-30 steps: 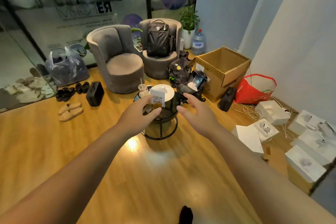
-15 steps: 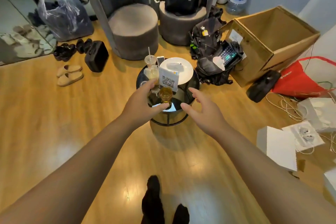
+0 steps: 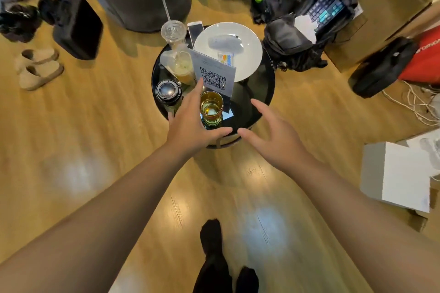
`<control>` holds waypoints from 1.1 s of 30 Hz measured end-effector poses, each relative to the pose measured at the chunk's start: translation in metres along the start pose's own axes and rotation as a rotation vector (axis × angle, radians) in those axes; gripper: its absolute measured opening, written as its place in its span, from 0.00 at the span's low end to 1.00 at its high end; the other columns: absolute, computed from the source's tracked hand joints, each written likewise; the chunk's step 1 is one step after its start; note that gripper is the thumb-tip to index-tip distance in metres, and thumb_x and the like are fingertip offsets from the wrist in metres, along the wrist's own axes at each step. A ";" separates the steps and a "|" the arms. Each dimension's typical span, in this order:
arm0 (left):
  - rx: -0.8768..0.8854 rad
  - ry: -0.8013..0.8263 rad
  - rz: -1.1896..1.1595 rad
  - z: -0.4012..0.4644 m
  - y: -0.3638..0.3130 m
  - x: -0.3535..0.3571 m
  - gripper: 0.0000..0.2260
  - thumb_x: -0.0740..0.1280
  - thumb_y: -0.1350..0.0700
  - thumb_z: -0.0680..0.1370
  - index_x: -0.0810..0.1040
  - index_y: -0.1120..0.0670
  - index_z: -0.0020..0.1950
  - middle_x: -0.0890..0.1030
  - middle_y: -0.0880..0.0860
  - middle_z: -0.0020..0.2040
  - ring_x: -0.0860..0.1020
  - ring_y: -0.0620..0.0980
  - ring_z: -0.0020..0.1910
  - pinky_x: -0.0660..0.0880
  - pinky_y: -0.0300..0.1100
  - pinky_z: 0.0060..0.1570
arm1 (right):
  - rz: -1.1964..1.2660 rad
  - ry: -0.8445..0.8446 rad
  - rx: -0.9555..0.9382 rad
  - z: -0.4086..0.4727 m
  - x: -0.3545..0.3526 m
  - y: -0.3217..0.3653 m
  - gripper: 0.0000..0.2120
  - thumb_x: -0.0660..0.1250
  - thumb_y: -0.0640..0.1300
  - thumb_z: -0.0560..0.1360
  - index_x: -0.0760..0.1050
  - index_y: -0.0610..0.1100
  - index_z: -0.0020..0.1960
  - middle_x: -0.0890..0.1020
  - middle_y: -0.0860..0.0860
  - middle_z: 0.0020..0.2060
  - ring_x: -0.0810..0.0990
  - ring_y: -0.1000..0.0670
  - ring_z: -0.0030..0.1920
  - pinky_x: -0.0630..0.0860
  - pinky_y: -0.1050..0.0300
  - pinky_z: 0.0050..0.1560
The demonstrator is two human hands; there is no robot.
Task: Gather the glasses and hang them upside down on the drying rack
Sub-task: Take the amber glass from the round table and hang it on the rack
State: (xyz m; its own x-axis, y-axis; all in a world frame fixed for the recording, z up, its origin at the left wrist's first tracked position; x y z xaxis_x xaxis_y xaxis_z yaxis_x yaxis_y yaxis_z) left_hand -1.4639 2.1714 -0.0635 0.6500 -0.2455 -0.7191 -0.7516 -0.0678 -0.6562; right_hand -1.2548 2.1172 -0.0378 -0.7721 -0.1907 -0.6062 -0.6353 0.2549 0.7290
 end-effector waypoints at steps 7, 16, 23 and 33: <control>-0.007 0.047 0.140 0.074 0.046 0.058 0.61 0.74 0.24 0.59 0.46 0.40 0.83 0.59 0.49 0.83 0.58 0.54 0.82 0.61 0.73 0.72 | -0.010 0.021 0.008 0.071 0.048 -0.038 0.39 0.71 0.63 0.77 0.59 0.57 0.83 0.67 0.55 0.79 0.66 0.52 0.77 0.68 0.58 0.64; -0.027 0.042 0.166 0.107 0.071 0.095 0.56 0.81 0.39 0.66 0.47 0.39 0.83 0.54 0.54 0.84 0.52 0.59 0.83 0.62 0.68 0.75 | 0.001 0.039 0.009 0.106 0.071 -0.054 0.42 0.72 0.63 0.76 0.54 0.61 0.83 0.62 0.55 0.81 0.63 0.50 0.79 0.71 0.47 0.70; -0.036 0.038 0.126 0.113 0.079 0.107 0.48 0.82 0.50 0.69 0.57 0.41 0.82 0.57 0.53 0.83 0.56 0.59 0.82 0.64 0.60 0.75 | -0.009 0.063 0.021 0.115 0.078 -0.058 0.42 0.71 0.64 0.76 0.54 0.61 0.83 0.62 0.54 0.82 0.63 0.50 0.79 0.70 0.49 0.69; -0.029 -0.019 0.051 0.103 0.078 0.084 0.42 0.83 0.51 0.68 0.67 0.43 0.77 0.69 0.50 0.72 0.72 0.52 0.70 0.77 0.51 0.65 | 0.054 0.062 0.061 0.101 0.058 -0.041 0.41 0.73 0.59 0.77 0.56 0.58 0.84 0.65 0.54 0.80 0.66 0.52 0.76 0.68 0.59 0.60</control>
State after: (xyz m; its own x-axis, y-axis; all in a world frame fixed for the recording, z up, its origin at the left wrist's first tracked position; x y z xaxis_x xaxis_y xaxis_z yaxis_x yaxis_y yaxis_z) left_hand -1.4568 2.2451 -0.1985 0.6130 -0.2306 -0.7557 -0.7862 -0.0838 -0.6122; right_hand -1.2719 2.1919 -0.1346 -0.8056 -0.2334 -0.5446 -0.5925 0.3231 0.7380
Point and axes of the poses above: each hand's wrist, its own z-axis towards the middle knuckle, its own x-axis out of the palm, y = z × x, the point moved 4 cm from there along z, towards the middle knuckle
